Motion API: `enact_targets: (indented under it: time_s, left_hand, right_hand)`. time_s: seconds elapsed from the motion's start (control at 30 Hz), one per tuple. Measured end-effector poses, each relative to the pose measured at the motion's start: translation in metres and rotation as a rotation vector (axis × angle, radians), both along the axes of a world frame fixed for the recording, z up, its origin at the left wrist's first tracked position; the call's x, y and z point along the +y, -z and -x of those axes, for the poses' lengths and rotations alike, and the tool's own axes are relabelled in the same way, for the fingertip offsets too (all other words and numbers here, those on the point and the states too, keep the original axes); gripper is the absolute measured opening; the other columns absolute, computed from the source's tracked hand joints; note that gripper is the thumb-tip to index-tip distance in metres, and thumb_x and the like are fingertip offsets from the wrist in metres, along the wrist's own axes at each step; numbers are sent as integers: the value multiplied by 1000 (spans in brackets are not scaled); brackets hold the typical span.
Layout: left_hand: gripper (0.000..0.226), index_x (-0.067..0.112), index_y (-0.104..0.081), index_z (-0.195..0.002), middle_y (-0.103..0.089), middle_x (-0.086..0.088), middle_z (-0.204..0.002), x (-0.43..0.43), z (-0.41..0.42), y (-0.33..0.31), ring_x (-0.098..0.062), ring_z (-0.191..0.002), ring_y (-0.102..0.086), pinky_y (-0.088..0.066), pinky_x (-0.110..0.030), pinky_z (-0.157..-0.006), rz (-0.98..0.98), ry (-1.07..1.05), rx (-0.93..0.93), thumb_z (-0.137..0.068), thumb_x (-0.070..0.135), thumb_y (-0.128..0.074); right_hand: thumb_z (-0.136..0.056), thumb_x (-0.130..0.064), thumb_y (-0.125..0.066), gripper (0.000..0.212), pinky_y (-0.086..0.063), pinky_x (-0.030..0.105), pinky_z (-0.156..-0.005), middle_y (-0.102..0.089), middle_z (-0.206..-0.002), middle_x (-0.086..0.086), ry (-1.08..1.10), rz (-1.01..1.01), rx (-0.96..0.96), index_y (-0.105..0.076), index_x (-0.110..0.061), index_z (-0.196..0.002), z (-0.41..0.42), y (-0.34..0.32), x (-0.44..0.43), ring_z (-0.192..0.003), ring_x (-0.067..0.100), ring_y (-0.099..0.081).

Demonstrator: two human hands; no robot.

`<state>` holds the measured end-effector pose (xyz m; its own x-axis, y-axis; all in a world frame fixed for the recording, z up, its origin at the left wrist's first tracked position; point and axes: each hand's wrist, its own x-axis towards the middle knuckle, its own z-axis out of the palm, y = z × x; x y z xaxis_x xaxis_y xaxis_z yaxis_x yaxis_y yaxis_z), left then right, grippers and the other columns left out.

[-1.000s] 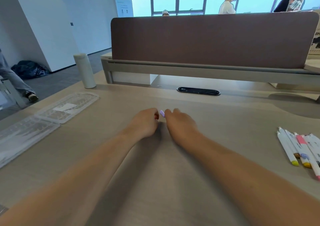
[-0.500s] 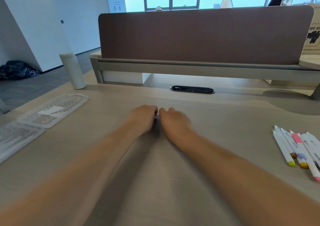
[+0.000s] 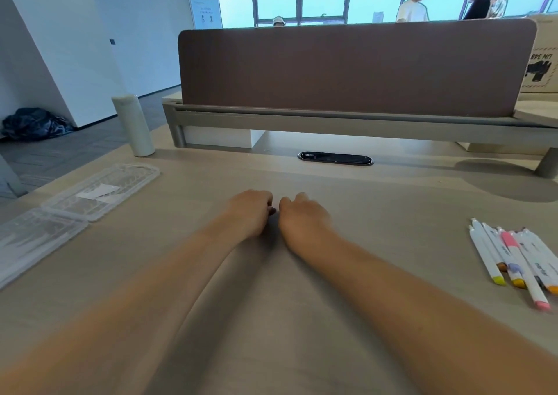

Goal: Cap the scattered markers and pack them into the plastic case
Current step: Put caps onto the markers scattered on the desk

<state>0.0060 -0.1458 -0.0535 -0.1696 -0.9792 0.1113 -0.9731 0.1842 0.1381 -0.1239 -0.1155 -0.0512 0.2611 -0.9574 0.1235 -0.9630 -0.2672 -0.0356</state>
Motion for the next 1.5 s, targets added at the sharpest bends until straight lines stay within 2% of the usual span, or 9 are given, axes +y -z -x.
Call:
enact_targets:
  time_s: [0.13,0.4,0.6,0.87,1.07,1.17,1.3,1.4,1.5]
  left_hand:
    - [24,11,-60,-103,-64,-14,-111,9,-2,2,-32,-101,-58,-41,-32,-77,-35,-64,88,-101,31,-47]
    - [27,7,-62,-104,-65,-16,-111,35,7,-3,-32,-103,-58,-37,-29,-73,-78,-114,244,-100,31,-51]
    - [27,11,-56,-79,-60,-12,-86,59,34,-15,-27,-81,-54,-35,-30,-67,-136,-88,283,-99,29,-52]
    - [28,11,-57,-78,-62,-8,-79,81,77,-34,-18,-62,-53,-38,-29,-58,-166,-18,383,-99,29,-50]
    - [25,12,-61,-82,-64,-7,-84,99,157,-38,-17,-67,-56,-42,-27,-60,-223,92,389,-98,29,-50]
    - [29,12,-60,-74,-63,-11,-79,113,204,-38,-20,-63,-57,-46,-30,-63,-281,163,381,-97,26,-50]
    - [31,10,-57,-62,-58,-14,-61,134,256,-33,-26,-51,-52,-44,-26,-59,-380,237,296,-92,15,-50]
    - [28,5,-64,-71,-61,-14,-55,141,284,-23,-28,-47,-58,-49,-27,-53,-414,235,254,-93,15,-49]
    - [37,-3,-70,-88,-71,-19,-71,144,302,-18,-34,-58,-69,-57,-35,-60,-411,216,215,-98,28,-52]
  right_hand:
    - [-100,-12,-39,35,-46,40,-89,-46,-130,20,41,-84,-35,-48,-3,-133,-5,-5,7,-117,37,-51]
    - [-97,-4,-42,31,-45,40,-78,-49,-124,20,55,-58,-57,-50,0,-127,5,-10,28,-109,38,-57]
    - [-97,-6,-45,32,-48,39,-90,-51,-127,20,82,-39,-20,-52,-1,-128,26,-11,56,-115,36,-56]
    - [-92,2,-49,27,-47,38,-81,-55,-119,19,197,-68,-127,-54,0,-119,78,-24,74,-108,36,-59]
    - [-87,-3,-66,29,-46,30,-74,-51,-85,6,390,-76,-110,-56,-5,-114,162,-48,98,-82,22,-56]
    - [-88,-4,-62,29,-47,31,-84,-60,-108,12,448,-63,-78,-55,-4,-116,209,-51,121,-102,28,-61]
    - [-90,-11,-61,28,-46,31,-82,-61,-116,14,520,-9,-83,-56,-4,-117,254,-43,148,-111,30,-60]
    - [-94,-13,-58,31,-46,31,-91,-60,-124,13,521,-53,-43,-57,-4,-123,277,-38,164,-115,28,-59]
    - [-95,-7,-55,32,-45,31,-93,-58,-128,15,563,-100,-97,-58,0,-125,287,-38,177,-118,28,-57]
